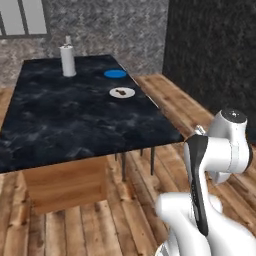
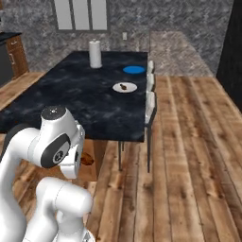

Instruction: Take the chicken drumsticks from the pan and place one on each plate on the dining counter.

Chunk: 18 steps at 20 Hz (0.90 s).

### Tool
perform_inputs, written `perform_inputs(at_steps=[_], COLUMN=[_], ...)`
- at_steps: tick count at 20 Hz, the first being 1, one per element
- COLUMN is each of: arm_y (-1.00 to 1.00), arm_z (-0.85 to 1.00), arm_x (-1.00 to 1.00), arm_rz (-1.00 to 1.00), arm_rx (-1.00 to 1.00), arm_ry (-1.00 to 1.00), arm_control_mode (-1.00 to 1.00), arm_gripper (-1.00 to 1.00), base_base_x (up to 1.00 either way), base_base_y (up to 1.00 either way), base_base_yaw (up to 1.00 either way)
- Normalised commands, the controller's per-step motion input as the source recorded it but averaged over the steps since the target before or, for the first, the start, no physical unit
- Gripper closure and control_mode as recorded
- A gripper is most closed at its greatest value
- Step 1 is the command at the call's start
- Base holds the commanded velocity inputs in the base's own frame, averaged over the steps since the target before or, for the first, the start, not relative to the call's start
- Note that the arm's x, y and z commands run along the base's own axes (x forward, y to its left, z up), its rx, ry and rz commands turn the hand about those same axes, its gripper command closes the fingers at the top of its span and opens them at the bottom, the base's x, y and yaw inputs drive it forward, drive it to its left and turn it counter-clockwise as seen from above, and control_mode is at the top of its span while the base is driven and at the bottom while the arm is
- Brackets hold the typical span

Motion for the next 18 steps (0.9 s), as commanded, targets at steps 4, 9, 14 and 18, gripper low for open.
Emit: perform_inputs(at_steps=[4, 9, 14, 18], arm_y=[0.00, 0.00, 0.00, 0.00], arm_z=[0.00, 0.00, 0.00, 0.00], arm_x=[0.00, 0.00, 0.00, 0.00], arm_rz=[0.00, 0.00, 0.00, 0.00], arm_rx=[0.00, 0.00, 0.00, 0.00], arm_ry=[0.00, 0.00, 0.00, 0.00], arm_control_mode=[1.00, 1.00, 1.00, 1.00], arm_gripper=[1.00, 1.00, 1.00, 1.00], base_base_x=[0.70, 0.65, 0.54, 0.59], base_base_y=[-1.00, -1.00, -1.00, -1.00], base_base_yaw=[0.00, 0.02, 0.10, 0.17])
